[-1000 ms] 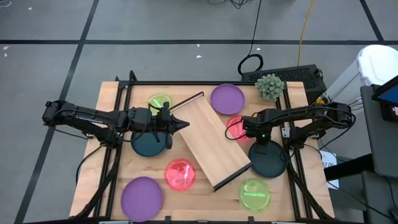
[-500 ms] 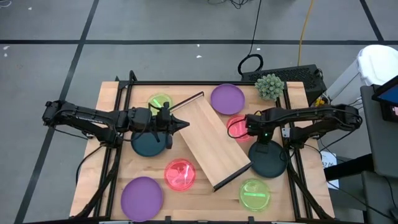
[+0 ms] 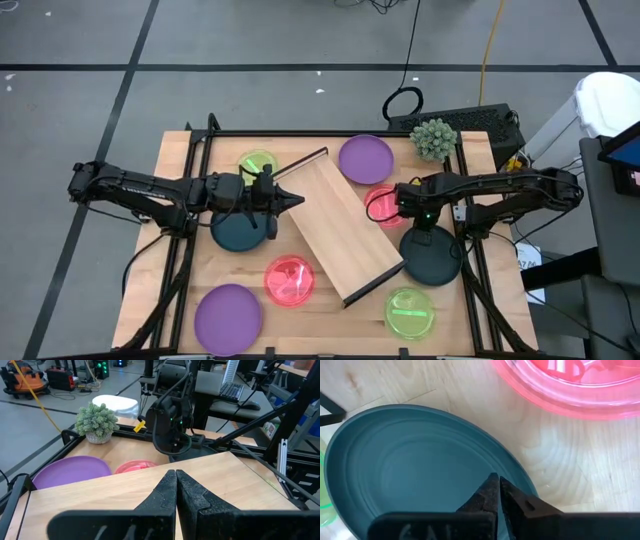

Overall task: Place and stack plates onto a shelf
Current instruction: Put the right black plate on the shelf

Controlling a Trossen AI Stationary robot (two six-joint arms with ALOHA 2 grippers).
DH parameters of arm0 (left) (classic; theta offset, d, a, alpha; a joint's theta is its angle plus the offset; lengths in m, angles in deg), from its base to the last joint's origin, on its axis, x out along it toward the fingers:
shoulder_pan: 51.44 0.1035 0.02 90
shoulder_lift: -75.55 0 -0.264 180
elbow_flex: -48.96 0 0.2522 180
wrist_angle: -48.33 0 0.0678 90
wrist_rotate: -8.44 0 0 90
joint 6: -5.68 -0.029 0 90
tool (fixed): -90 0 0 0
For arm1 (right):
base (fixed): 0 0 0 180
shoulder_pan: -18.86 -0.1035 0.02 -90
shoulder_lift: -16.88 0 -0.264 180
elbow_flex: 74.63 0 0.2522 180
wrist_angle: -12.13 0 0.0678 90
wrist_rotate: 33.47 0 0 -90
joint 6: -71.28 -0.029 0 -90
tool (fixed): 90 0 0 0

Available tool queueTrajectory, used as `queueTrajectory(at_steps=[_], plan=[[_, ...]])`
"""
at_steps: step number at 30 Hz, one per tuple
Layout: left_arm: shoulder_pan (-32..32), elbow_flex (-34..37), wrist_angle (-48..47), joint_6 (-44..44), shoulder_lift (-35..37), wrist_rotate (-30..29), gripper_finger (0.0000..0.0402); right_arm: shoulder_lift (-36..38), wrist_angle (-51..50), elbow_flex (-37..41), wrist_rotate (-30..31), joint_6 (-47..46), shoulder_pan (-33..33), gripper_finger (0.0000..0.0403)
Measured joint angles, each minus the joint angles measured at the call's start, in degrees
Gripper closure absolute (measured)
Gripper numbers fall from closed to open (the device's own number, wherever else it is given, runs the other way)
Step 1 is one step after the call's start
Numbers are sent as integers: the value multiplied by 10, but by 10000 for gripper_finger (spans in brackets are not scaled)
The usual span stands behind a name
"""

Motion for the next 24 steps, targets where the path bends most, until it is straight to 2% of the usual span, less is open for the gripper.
queueTrajectory(at_steps=[3, 12, 20, 24], plan=[[0, 0, 0, 0, 0, -8, 400, 9, 0, 0, 0, 1, 0, 369], [0, 0, 0, -2, 0, -10, 400, 54, 2, 0, 0, 3, 0, 250], [0, 0, 1, -21, 0, -10, 400, 30, 18, 0, -2, 0, 0, 246], [-5, 0, 1, -21, 0, -10, 400, 30, 41, 0, -25, -2, 0, 245]])
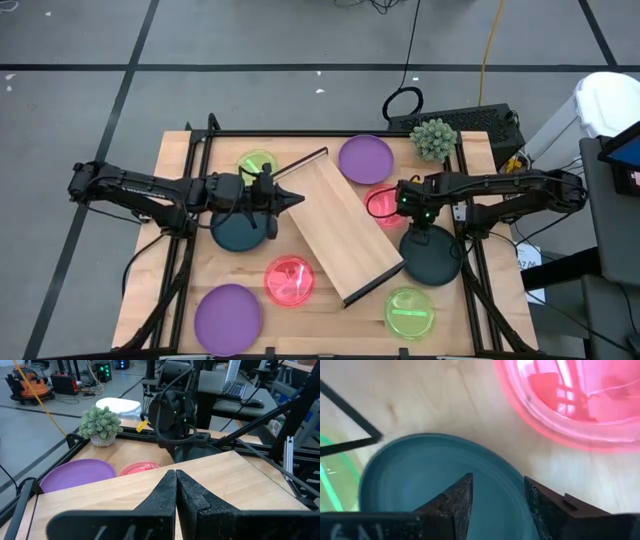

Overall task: Place and stack plates onto a shelf
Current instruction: Put the right black plate on the shelf

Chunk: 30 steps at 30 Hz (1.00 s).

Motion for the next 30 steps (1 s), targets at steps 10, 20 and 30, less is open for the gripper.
queueTrajectory(at_steps=[10, 20, 30], plan=[[-4, 0, 0, -27, 0, 0, 400, -47, 26, 0, 38, -47, 6, 243], [-15, 0, 0, -17, 0, 1, 400, -78, 33, -21, 57, -13, -5, 243], [-18, 0, 0, -26, 0, 1, 400, -79, 40, -18, 42, -3, 19, 272]])
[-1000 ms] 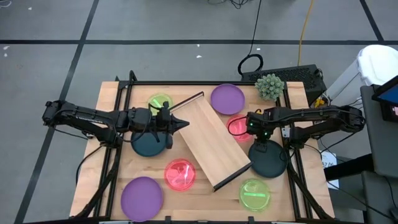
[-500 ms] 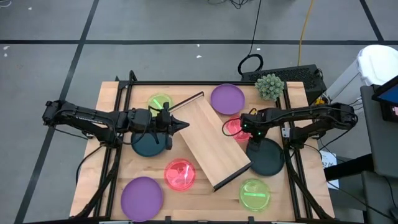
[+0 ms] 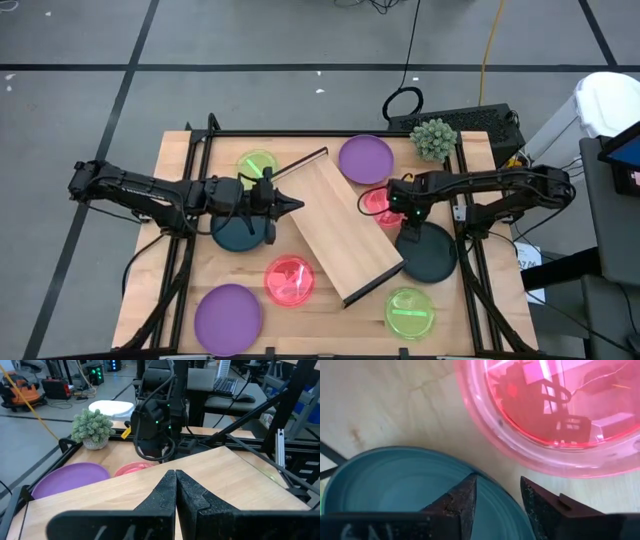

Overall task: Place and stack plates onto a shelf
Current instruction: Put the right black plate on the shelf

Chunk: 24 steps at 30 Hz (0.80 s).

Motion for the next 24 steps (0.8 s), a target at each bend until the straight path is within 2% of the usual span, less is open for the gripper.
queueTrajectory(at_steps=[9, 17, 24], plan=[[0, 0, 0, -4, 0, 0, 400, -50, 3, 1, -31, 13, 11, 300], [0, 0, 0, 2, 0, 0, 400, -57, 0, 1, -44, 12, 11, 393], [0, 0, -1, 2, 0, 0, 400, -43, -1, -1, -36, 11, 10, 400]])
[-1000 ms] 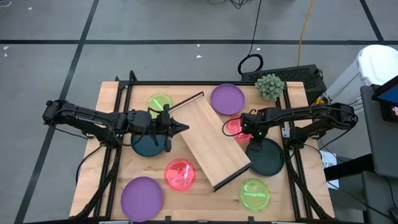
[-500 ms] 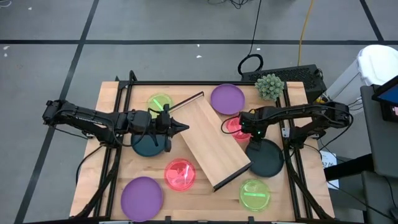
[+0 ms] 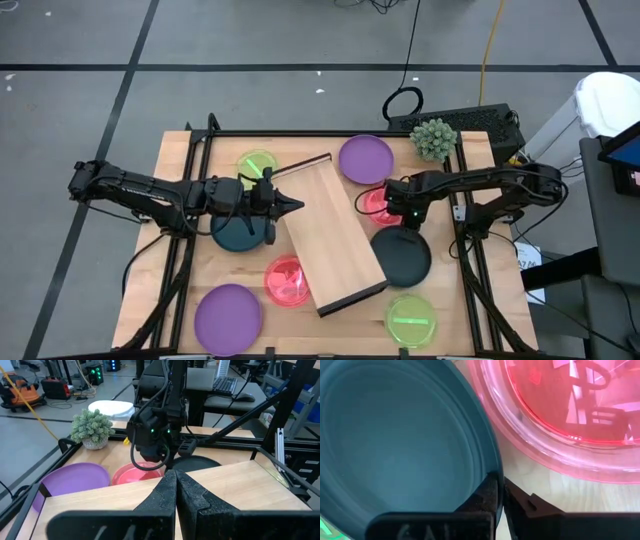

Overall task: Place and stack plates onto a shelf
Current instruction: Put the right black plate on the shelf

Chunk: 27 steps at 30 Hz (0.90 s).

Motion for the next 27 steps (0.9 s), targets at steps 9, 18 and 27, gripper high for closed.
queueTrajectory(at_steps=[9, 18, 27], plan=[[0, 0, -20, 13, 0, 0, 400, 35, -104, -13, 9, -5, 0, 402], [0, 0, -35, 25, 0, 0, 400, 120, -190, -16, 39, -64, 0, 402], [0, 0, -68, 44, 0, 0, 400, 169, -296, -105, 71, -118, 0, 403]])
